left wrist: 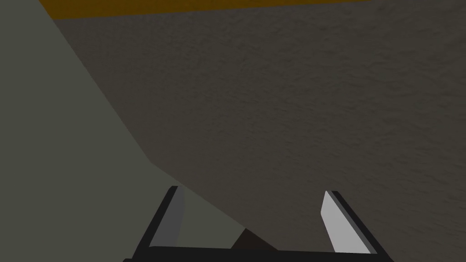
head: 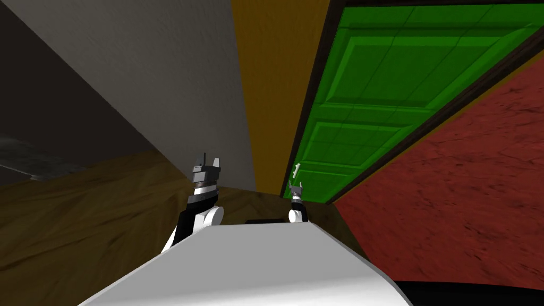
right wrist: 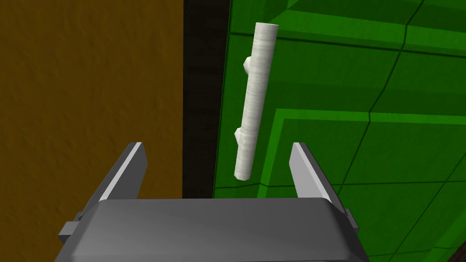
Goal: Pull the door open
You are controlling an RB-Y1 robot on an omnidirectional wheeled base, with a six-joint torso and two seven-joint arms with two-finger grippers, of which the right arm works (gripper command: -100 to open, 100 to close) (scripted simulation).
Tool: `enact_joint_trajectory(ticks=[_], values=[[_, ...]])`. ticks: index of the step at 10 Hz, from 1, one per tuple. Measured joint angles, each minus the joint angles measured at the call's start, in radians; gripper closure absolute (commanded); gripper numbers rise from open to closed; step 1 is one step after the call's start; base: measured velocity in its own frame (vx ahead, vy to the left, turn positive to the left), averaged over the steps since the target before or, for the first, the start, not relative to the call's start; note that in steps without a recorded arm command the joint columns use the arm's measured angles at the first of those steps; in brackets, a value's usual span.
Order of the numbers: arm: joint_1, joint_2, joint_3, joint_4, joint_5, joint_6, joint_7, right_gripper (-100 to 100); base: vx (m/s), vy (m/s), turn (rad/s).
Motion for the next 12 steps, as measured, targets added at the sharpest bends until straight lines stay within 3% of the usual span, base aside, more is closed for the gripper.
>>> enact_joint_trajectory(ticks=[8,10,12], values=[[-0.052,-0.019,0.052,0.159,-0.108,-0.029,-0.106,-100,0.025,-0.129,0.153],[-0.058,-0.023,0.058,0.178,-0.12,-0.033,-0.123,-100,0.032,0.006,0.079],[-0.049,-0.049,0.052,0.188,-0.125,-0.038,-0.153,-100,0.104,0.088,0.1]])
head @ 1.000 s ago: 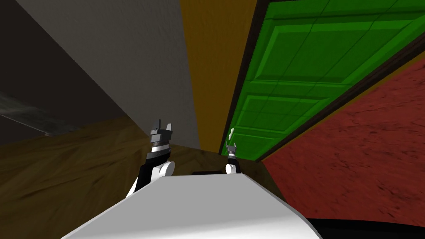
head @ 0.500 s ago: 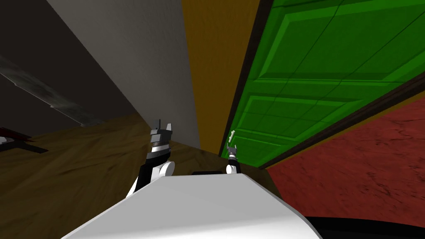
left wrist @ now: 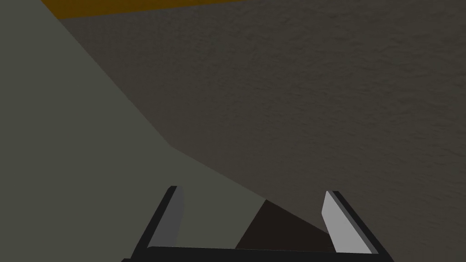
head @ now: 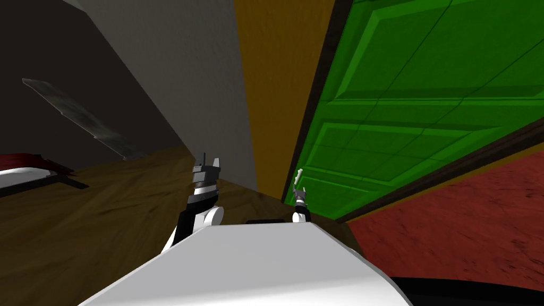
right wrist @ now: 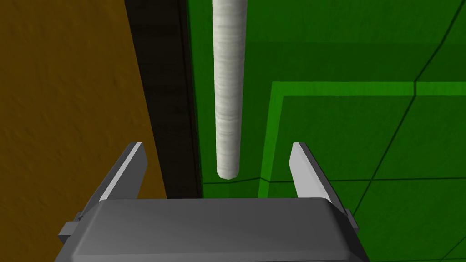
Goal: Pull the door open
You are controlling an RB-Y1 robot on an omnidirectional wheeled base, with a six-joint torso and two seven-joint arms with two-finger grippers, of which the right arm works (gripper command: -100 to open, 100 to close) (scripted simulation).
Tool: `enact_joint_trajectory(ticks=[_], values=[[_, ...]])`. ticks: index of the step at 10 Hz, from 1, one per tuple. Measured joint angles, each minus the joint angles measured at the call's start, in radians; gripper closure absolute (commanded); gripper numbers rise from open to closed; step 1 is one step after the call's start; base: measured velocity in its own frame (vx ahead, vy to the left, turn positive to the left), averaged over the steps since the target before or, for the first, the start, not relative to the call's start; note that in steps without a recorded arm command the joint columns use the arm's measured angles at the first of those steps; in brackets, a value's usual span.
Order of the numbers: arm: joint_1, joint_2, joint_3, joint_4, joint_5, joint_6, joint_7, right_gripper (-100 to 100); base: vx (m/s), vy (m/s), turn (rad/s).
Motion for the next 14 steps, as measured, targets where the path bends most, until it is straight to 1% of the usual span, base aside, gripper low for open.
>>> enact_joint_trajectory(ticks=[2,3,4,5,8,9,10,14], values=[[-0.007,-0.029,0.0,0.055,0.0,-0.02,-0.063,-100,0.138,0.073,0.083],[0.003,-0.042,-0.006,0.039,-0.005,-0.016,-0.07,-100,0.144,0.014,0.112],[0.023,-0.066,-0.013,0.022,-0.011,-0.012,-0.079,-100,0.166,-0.017,0.093],[0.033,-0.083,-0.018,0.019,-0.015,-0.012,-0.094,-100,0.139,-0.021,0.055],[0.028,-0.122,-0.025,0.06,-0.021,-0.022,-0.155,-100,0.146,-0.033,0.086],[0.031,-0.133,-0.026,0.075,-0.021,-0.03,-0.176,-100,0.064,-0.013,-0.006],[0.034,-0.133,-0.024,0.076,-0.02,-0.034,-0.181,100,-0.022,0.01,0.003],[0.031,-0.135,-0.027,0.076,-0.022,-0.03,-0.176,100,-0.011,-0.001,-0.002]])
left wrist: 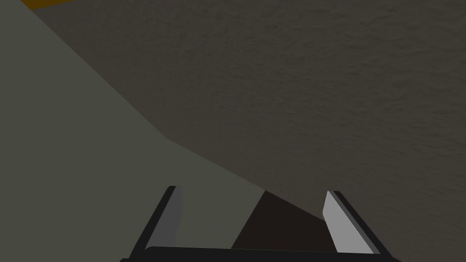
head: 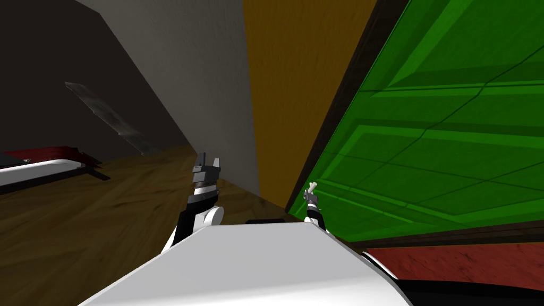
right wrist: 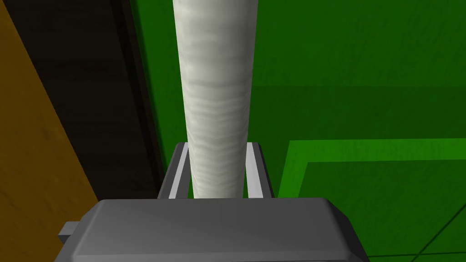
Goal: Pull the door open
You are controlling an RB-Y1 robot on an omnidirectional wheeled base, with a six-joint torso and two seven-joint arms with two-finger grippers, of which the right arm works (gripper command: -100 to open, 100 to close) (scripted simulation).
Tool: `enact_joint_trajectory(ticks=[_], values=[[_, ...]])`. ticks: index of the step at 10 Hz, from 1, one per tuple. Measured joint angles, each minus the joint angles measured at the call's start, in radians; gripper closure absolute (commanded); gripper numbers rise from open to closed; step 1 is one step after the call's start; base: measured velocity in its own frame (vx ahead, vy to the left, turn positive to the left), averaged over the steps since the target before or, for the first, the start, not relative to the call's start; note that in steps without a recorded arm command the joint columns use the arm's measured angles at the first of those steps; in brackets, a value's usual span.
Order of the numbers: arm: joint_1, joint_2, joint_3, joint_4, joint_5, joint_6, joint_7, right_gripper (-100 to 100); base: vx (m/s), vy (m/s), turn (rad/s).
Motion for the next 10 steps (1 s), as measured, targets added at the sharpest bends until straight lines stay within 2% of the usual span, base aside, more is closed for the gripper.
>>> enact_joint_trajectory(ticks=[2,5,7,10], values=[[0.0,0.0,0.0,0.0,0.0,0.0,0.0,100,-0.048,-0.003,0.031],[0.006,-0.022,0.021,-0.019,0.009,-0.003,-0.018,100,-0.189,-0.008,0.082],[0.01,-0.036,0.047,-0.015,0.021,-0.007,-0.04,100,-0.205,-0.02,0.089],[0.028,-0.066,0.091,-0.042,0.038,-0.009,-0.074,100,-0.218,-0.034,0.108]])
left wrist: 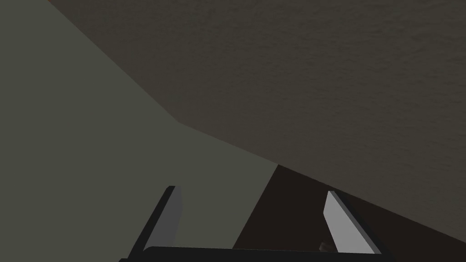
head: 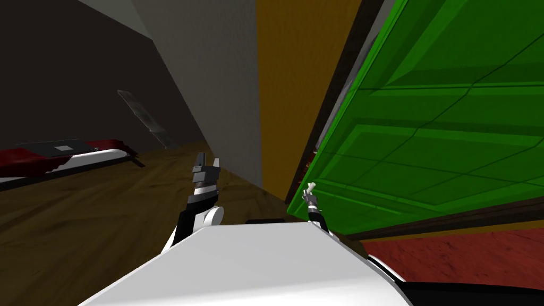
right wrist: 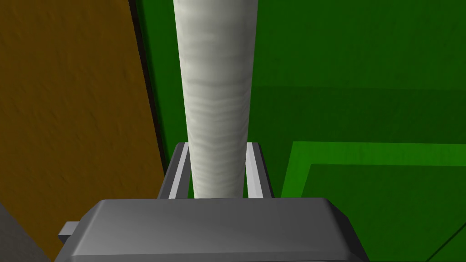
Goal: Pull the door open
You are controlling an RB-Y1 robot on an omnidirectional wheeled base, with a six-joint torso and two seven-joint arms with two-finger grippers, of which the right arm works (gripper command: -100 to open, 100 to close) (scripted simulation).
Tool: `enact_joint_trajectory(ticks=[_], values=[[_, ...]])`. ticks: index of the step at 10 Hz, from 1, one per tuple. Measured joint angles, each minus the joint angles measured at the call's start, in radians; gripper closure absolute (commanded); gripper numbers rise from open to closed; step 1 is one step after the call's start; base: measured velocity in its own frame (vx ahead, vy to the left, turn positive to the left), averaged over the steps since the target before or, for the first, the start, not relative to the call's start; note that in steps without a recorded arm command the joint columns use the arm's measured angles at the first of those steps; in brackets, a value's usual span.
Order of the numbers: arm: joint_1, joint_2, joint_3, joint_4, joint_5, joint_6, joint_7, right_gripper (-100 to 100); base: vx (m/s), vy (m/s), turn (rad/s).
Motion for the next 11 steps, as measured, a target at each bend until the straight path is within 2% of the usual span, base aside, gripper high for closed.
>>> enact_joint_trajectory(ticks=[2,4,7,11], values=[[0.0,-0.013,0.025,0.0,0.012,-0.007,-0.022,100,-0.164,-0.017,0.042],[0.002,-0.018,0.036,0.004,0.019,-0.01,-0.032,100,-0.184,-0.027,0.106],[0.018,-0.044,0.063,-0.018,0.034,-0.023,-0.056,100,-0.209,-0.018,0.101],[0.033,-0.082,0.111,-0.019,0.063,-0.054,-0.109,100,-0.227,-0.023,0.08]])
